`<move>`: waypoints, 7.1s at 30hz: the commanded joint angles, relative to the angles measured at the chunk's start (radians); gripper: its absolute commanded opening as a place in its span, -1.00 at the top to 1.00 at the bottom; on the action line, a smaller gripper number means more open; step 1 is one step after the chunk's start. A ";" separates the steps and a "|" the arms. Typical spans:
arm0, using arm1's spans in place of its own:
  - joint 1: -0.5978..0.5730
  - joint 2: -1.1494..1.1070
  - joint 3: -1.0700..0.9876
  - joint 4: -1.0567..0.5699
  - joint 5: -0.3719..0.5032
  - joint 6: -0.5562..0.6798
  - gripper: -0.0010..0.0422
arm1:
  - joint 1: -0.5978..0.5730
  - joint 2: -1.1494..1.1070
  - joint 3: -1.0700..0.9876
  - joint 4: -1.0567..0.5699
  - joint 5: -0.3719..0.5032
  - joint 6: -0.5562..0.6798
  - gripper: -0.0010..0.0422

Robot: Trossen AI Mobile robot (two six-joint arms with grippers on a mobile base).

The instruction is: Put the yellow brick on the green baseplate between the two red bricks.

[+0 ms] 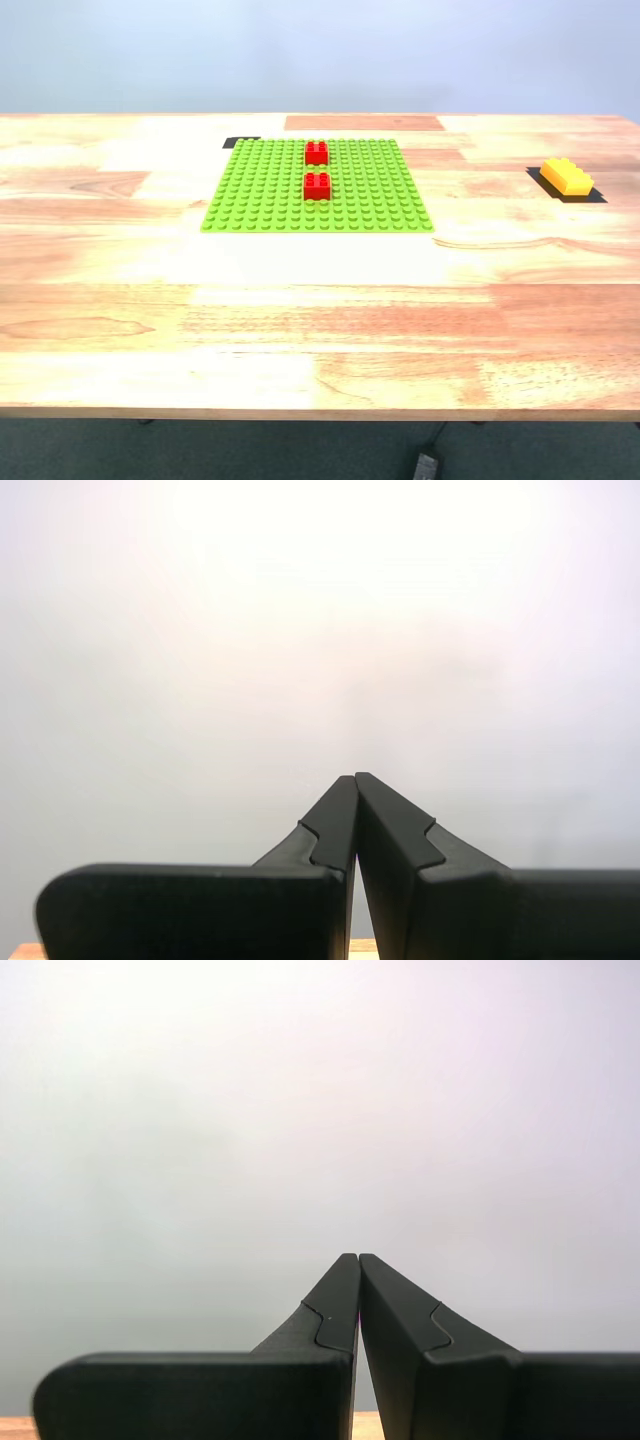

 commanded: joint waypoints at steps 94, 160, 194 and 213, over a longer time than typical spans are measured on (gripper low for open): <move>0.000 -0.137 0.445 -1.340 0.506 0.444 0.96 | 0.012 0.797 0.649 -1.383 -0.071 -0.087 -0.49; 0.000 -0.136 0.432 -1.355 0.505 0.446 0.96 | 0.708 1.128 1.417 -1.658 -0.038 -0.845 0.84; 0.000 -0.152 0.432 -1.370 0.497 0.453 0.96 | 0.734 1.178 1.276 -1.485 -0.075 -0.840 0.84; 0.000 -0.151 0.432 -1.361 0.497 0.454 0.96 | 0.739 1.235 1.275 -1.492 -0.072 -0.816 0.87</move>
